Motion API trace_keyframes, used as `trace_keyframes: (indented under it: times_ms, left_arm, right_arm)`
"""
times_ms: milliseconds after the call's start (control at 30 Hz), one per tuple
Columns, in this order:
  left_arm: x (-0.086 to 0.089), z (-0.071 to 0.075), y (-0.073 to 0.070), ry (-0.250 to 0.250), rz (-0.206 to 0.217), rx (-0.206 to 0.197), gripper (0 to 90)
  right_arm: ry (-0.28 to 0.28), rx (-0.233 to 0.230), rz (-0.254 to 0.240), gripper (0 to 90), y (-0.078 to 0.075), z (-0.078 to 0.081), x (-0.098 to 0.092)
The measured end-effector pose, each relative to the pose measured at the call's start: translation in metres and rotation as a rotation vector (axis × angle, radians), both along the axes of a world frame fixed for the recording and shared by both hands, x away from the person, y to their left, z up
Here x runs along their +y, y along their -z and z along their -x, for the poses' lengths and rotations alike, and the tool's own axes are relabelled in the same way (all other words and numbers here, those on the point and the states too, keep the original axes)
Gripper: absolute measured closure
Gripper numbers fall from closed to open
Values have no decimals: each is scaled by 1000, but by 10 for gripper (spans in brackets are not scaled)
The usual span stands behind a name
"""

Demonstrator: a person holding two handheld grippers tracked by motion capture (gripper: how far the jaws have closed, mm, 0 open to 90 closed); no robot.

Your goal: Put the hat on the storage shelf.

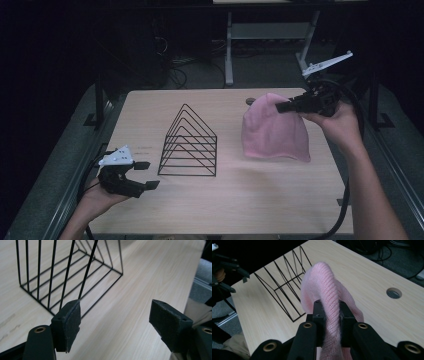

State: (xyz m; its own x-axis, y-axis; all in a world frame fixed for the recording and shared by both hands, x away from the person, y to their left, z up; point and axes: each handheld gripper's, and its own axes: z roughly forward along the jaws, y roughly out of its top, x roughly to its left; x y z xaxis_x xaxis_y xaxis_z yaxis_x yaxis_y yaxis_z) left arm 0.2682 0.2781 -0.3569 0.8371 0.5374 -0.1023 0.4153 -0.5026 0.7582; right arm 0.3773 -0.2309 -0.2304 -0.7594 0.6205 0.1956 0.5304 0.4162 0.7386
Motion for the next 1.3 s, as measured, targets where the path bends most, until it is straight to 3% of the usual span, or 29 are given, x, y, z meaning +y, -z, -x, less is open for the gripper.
trace_keyframes:
  times_ms: [300, 600, 667, 933, 1300]
  left_arm:
    - [-7, -6, -31, 52, -2, -25, 255]
    - [-19, -12, -52, 110, 33, -24, 250]
    - [-23, -13, -58, 116, 14, -37, 250]
    - [-38, -21, -82, 158, 18, -67, 250]
    - [-53, -40, -99, 178, 60, -51, 252]
  right_arm:
    - [-67, -24, -8, 791, -25, 6, 23]
    - [-125, -60, -18, 791, -53, 11, 49]
    - [-137, -66, -15, 791, -59, 12, 56]
    - [-194, -110, -31, 790, -82, 15, 81]
    - [-274, -141, -39, 789, -104, 18, 117]
